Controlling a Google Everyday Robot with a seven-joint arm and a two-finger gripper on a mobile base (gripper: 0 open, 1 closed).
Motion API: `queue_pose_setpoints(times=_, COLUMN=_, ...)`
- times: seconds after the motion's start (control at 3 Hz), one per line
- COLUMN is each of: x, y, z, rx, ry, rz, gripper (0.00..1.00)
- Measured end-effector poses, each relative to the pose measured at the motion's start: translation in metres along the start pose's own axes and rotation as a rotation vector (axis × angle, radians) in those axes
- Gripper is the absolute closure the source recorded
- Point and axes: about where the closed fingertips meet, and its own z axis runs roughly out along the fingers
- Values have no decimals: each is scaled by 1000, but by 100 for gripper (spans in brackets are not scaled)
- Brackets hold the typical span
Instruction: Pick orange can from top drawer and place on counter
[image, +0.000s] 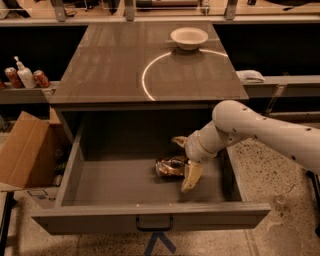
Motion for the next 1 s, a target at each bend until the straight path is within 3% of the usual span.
queue_pose_setpoints(times=0.33, x=-8, y=-2, z=10, rx=-6, ry=3, rz=-23, gripper=16)
queue_pose_setpoints(times=1.0, x=-18, y=3, z=22, rx=-17, ry=-8, rz=-41, gripper=63)
